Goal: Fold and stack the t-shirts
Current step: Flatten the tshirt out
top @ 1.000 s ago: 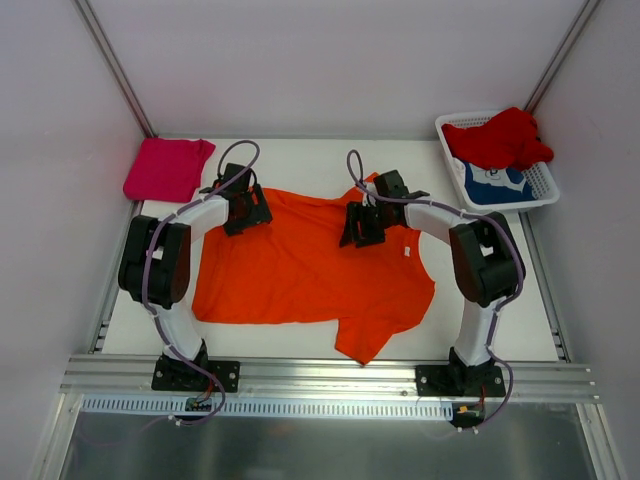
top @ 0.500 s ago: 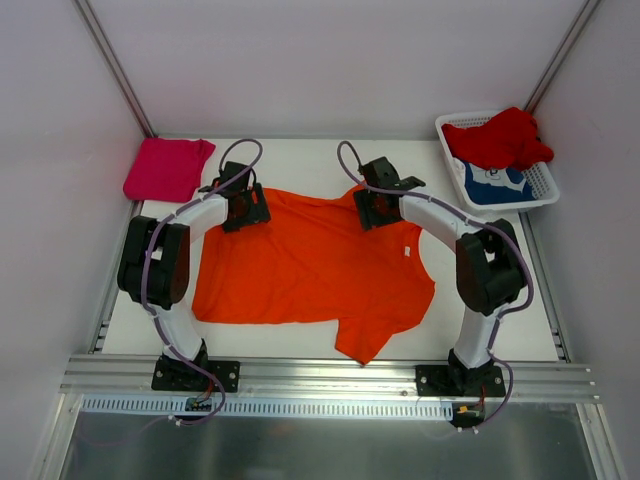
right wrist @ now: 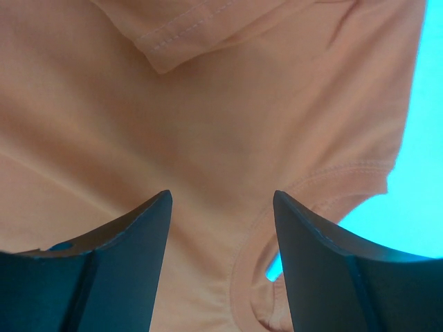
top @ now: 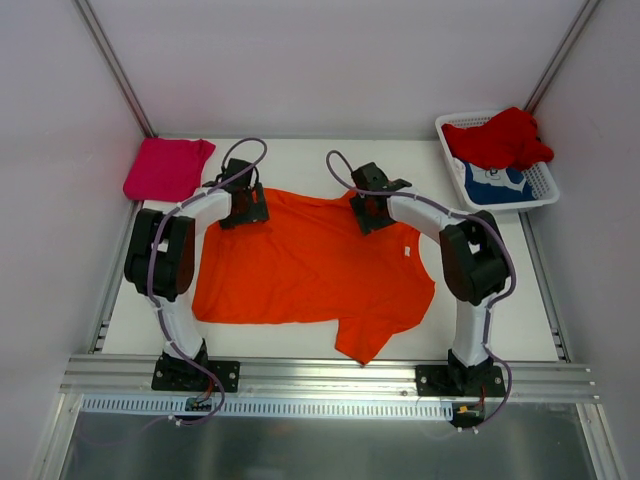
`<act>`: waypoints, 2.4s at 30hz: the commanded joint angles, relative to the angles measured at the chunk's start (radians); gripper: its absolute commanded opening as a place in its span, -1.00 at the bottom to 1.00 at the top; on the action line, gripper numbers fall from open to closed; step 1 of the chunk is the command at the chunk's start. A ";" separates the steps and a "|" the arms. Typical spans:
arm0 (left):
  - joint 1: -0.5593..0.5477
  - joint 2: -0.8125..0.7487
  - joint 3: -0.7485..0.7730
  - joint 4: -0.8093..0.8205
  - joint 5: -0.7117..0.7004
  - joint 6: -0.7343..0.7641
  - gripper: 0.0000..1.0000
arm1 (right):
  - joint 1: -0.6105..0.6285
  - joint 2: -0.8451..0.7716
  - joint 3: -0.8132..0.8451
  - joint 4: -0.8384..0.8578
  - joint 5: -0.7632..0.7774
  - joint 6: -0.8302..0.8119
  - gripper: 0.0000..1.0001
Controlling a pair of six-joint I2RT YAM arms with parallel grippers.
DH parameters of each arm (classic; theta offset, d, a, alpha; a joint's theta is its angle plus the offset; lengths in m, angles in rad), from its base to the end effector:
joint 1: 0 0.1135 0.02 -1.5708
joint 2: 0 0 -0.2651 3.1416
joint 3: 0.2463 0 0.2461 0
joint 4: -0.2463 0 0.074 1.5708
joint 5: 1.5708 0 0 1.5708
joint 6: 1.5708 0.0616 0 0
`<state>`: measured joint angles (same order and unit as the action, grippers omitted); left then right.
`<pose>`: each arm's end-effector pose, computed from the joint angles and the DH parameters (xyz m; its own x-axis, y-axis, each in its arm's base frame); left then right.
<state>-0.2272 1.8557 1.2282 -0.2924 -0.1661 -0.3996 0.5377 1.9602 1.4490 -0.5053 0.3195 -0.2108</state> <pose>0.3965 -0.0812 0.1692 -0.7625 -0.2175 -0.6093 -0.1868 0.9757 -0.1146 0.3774 0.2025 0.1817 -0.6421 -0.6142 -0.4588 -0.4894 0.7891 -0.3713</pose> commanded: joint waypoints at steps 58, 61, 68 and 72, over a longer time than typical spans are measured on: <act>0.060 0.360 0.657 -0.297 0.097 0.056 0.82 | -0.262 0.231 0.410 -0.085 -0.237 0.060 0.29; 0.058 0.255 0.599 -0.297 0.085 0.056 0.83 | -0.252 0.142 0.348 -0.079 -0.227 0.060 0.29; 0.029 -0.025 0.432 -0.292 0.034 0.044 0.84 | -0.187 -0.110 0.156 -0.052 -0.146 0.065 0.29; 0.006 -0.157 0.253 -0.280 0.023 -0.004 0.84 | -0.111 -0.242 0.024 -0.041 -0.088 0.086 0.29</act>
<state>-0.1982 1.7950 1.5898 -0.5640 -0.1143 -0.3630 0.3759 1.8297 1.5406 -0.5407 0.1673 -0.1387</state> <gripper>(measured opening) 0.920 0.644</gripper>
